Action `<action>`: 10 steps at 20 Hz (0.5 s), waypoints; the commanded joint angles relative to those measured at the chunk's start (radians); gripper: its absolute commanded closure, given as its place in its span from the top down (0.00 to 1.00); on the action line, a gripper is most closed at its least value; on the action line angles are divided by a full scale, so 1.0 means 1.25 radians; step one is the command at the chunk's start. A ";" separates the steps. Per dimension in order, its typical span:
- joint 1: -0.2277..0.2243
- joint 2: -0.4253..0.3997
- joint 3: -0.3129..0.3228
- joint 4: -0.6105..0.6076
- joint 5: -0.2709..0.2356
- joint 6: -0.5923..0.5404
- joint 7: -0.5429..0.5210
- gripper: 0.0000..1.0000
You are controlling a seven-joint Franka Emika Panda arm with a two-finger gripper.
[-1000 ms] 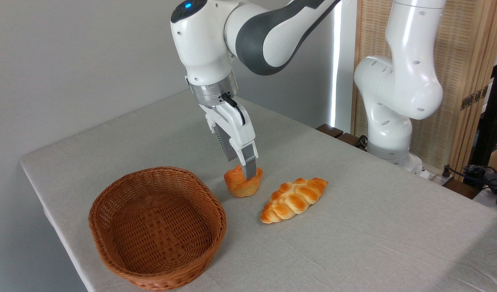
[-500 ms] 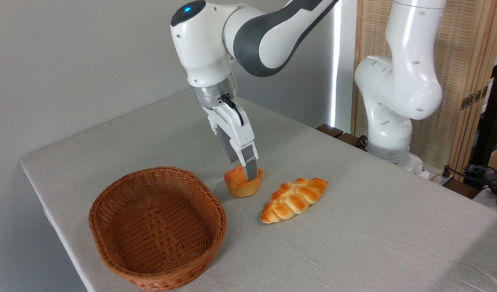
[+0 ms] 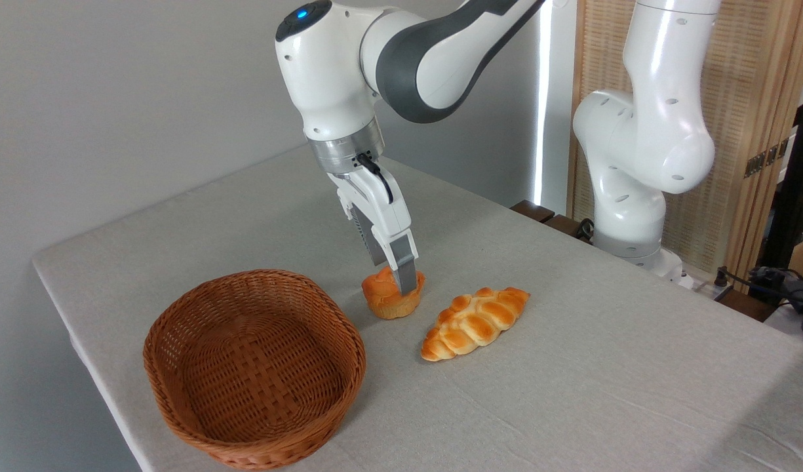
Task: Put bread into the basket
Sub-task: 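Close the gripper fingers around the small round bun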
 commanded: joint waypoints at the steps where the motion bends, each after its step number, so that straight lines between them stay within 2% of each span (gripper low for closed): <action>1: -0.007 0.004 0.007 -0.014 0.013 0.022 0.012 1.00; 10: -0.006 0.014 0.007 -0.014 0.013 0.047 0.012 1.00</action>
